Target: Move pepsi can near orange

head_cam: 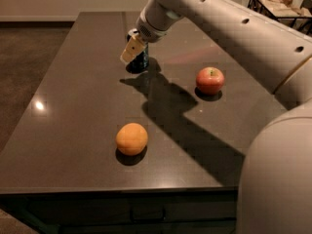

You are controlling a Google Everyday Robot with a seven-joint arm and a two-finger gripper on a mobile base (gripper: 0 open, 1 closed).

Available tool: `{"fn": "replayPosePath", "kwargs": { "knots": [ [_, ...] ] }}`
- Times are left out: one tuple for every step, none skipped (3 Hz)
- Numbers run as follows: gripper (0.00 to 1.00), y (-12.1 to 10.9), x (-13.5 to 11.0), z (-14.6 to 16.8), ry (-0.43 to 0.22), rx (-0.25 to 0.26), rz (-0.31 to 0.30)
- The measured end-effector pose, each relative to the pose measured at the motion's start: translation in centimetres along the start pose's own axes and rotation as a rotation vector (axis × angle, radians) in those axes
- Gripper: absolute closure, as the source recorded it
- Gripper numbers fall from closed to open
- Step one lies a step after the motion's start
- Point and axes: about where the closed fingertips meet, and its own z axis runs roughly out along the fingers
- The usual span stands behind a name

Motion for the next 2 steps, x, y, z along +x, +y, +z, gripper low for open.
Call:
{"fn": "replayPosePath", "kwargs": {
  "knots": [
    [0.40, -0.10, -0.46, 0.34, -0.003, -0.006, 0.004],
    [0.64, 0.04, -0.78, 0.07, -0.022, -0.030, -0.001]
  ]
}}
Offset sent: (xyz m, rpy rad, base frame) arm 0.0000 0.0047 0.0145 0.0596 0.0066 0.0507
